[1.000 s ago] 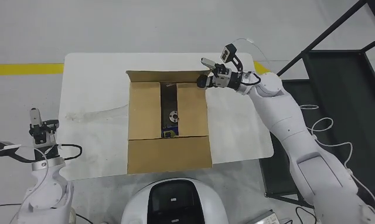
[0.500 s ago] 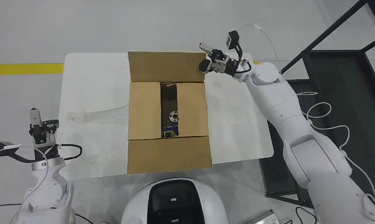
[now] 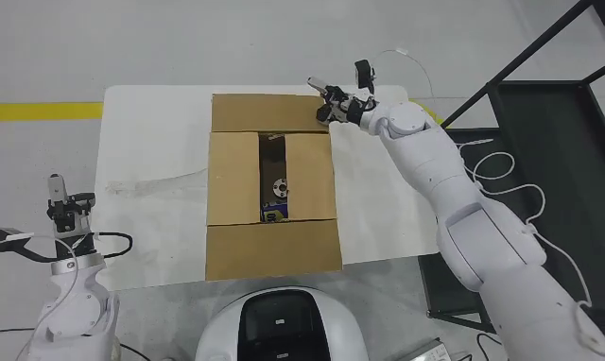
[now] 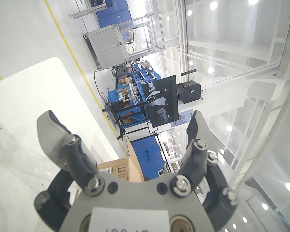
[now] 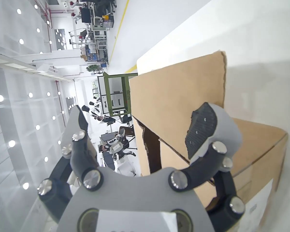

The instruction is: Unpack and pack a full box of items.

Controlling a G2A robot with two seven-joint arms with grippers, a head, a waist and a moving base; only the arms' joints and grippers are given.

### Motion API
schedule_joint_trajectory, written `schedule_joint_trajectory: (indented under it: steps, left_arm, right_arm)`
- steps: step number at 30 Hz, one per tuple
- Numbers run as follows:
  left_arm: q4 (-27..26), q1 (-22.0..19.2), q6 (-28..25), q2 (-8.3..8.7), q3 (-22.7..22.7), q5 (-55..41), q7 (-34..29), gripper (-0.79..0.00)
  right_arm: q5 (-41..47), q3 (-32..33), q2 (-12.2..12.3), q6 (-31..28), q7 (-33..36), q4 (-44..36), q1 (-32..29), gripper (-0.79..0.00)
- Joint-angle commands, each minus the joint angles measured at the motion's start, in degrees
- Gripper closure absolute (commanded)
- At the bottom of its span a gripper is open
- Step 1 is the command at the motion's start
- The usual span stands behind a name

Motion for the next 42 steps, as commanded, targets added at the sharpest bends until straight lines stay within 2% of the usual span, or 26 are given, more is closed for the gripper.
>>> schedule_joint_trajectory:
  steps: [1,8,12,19,24,30,38,42]
  left_arm:
    - [0.0,0.0,0.0,0.00,0.0,0.0,0.0,-0.785]
    - [0.0,0.0,0.0,0.00,0.0,0.0,0.0,-0.785]
    - [0.0,0.0,0.0,0.00,0.0,0.0,0.0,-0.785]
    - [0.0,0.0,0.0,0.00,0.0,0.0,0.0,-0.785]
    - [0.0,0.0,0.0,0.00,0.0,0.0,0.0,-0.785]
    - [0.0,0.0,0.0,0.00,0.0,0.0,0.0,-0.785]
    - [-0.3,-0.1,-0.2,0.04,-0.1,0.9,-0.5,-0.785]
    - [0.2,-0.7,-5.0,0.35,-1.0,7.6,-3.8,-0.785]
  right_arm:
    - [-0.6,-0.4,-0.6,0.2,-0.4,1.4,0.5,-0.785]
    - [-1.9,-0.8,-2.1,0.0,-0.7,4.5,1.7,-0.785]
    - [-0.7,0.5,-2.2,-3.9,1.3,4.9,2.4,-0.785]
    - [1.3,3.1,-1.2,-9.1,7.7,3.1,2.9,-0.785]
    - [1.8,4.4,-0.1,-8.4,14.7,-0.6,1.4,-0.785]
    - [-2.8,4.0,1.5,-1.5,20.5,-11.1,-4.0,-0.785]
    - [-10.0,7.3,5.2,6.6,17.5,-32.4,-15.6,-0.785]
    - [-14.5,12.3,8.0,11.4,15.9,-46.7,-24.0,-0.785]
